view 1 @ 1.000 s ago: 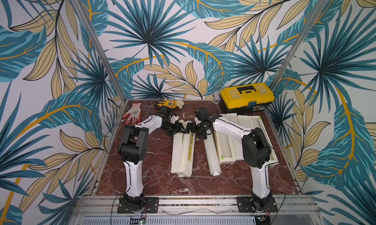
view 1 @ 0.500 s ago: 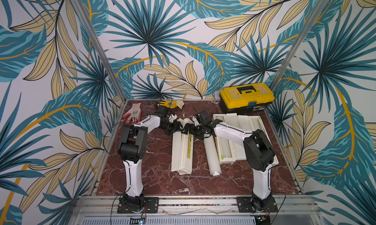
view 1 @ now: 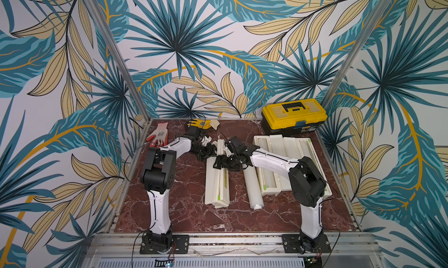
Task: Put plastic wrap rolls into dispensers
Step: Open the lid of the plastic wrap cutting box.
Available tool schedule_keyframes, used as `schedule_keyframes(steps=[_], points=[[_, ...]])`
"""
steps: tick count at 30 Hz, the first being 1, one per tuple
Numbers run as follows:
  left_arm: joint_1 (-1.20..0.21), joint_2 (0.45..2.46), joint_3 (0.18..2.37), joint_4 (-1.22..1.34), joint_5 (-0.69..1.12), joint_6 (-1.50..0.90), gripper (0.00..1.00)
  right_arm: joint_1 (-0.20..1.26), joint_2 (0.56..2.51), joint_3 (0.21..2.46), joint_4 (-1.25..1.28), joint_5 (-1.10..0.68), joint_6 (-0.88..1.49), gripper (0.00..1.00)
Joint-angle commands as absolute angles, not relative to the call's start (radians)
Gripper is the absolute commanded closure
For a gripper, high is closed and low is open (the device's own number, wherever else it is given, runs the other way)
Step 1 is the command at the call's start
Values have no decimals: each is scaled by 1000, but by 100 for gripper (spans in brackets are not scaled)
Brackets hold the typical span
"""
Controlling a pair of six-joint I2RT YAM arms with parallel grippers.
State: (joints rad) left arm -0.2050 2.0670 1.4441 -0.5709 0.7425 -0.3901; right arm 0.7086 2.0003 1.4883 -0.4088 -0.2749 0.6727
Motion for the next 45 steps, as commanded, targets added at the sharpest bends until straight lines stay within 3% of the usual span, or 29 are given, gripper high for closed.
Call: schedule_keyframes(steps=[1,13,18,20,29,37,41,45], points=[[-206,2129,1403,-576,689,-374,50,723,1960,1443,-358,-308,645,23],[-208,2146,1430,-577,713,-344,48,694,1962,1380,-50,-568,683,40],[-225,2126,1416,-630,690,-355,35,689,1977,1427,-140,-564,640,41],[-241,2103,1402,-668,646,-358,24,687,1989,1470,-248,-535,606,41],[-289,1997,1330,-731,489,-371,11,688,2032,1604,-474,-449,569,43],[-313,1985,1354,-808,412,-351,15,685,2054,1666,-558,-461,554,42],[-311,1996,1367,-808,423,-348,22,674,2045,1648,-538,-483,551,43],[-311,2024,1427,-800,506,-315,37,653,2030,1619,-497,-546,543,43]])
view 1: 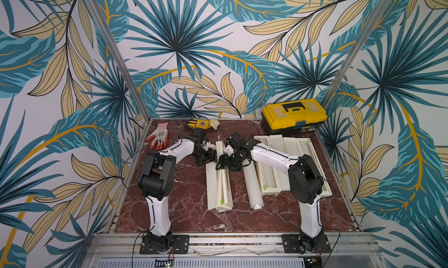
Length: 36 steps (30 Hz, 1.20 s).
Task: Put plastic wrap rolls into dispensers
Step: Open the lid of the plastic wrap cutting box.
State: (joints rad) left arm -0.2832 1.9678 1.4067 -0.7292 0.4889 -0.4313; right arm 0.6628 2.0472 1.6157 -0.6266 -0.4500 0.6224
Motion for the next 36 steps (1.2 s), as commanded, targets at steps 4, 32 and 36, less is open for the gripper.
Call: schedule_keyframes(steps=[4,32,36], points=[[-306,2053,1497,-779,627,-266,51,631,2022,1617,-509,-594,508,43],[-282,2098,1514,-607,643,-549,58,739,1952,1798,-980,123,654,1],[-279,2073,1477,-555,631,-604,58,766,1985,1845,-1031,142,659,1]])
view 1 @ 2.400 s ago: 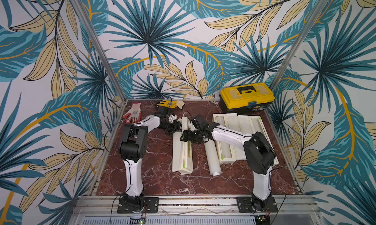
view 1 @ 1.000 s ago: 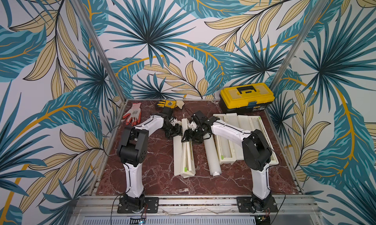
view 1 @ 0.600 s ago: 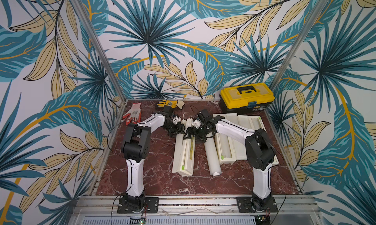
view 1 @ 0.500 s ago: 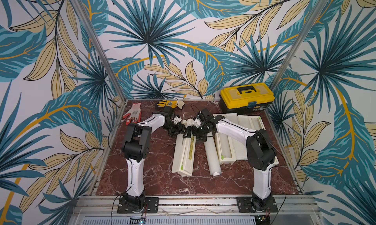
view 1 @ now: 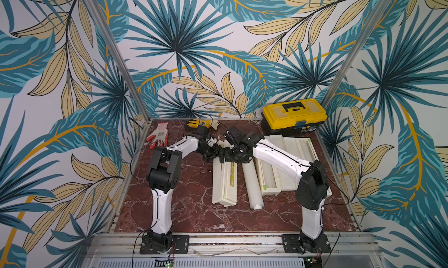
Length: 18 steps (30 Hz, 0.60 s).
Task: Put plastic wrap rolls into dispensers
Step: Open the lid of the plastic wrap cutting box.
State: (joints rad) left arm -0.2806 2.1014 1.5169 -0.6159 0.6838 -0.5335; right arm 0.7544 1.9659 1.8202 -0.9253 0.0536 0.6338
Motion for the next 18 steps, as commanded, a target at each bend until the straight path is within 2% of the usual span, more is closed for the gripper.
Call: schedule_keyframes(steps=[1,13,18], points=[[-281,2071,1472,-546,630,-612,58,773,1997,1858,-1046,150,656,1],[-281,2078,1456,-515,632,-657,59,877,2157,1952,-1168,331,624,1],[-278,2084,1449,-514,628,-648,59,919,2184,1994,-1283,494,610,12]])
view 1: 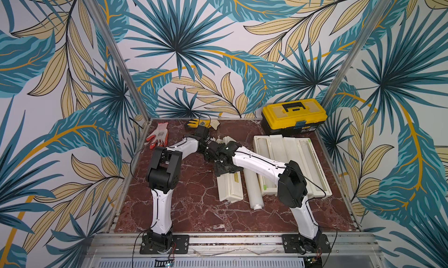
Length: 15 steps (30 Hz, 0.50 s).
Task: Put plastic wrap rolls into dispensers
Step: Open the lid of the plastic wrap cutting box.
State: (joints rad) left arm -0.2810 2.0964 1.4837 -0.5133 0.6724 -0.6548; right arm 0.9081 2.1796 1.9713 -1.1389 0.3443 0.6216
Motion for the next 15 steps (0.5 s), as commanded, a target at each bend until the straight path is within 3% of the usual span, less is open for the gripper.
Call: schedule_keyframes(steps=[1,5,15], points=[[-278,2085,1448,-514,626,-644,59,919,2182,1999,-1301,513,610,14],[-276,2095,1445,-522,616,-628,60,919,2153,1994,-1321,541,605,23],[-268,2104,1433,-537,595,-600,61,918,2125,1991,-1359,589,596,35]])
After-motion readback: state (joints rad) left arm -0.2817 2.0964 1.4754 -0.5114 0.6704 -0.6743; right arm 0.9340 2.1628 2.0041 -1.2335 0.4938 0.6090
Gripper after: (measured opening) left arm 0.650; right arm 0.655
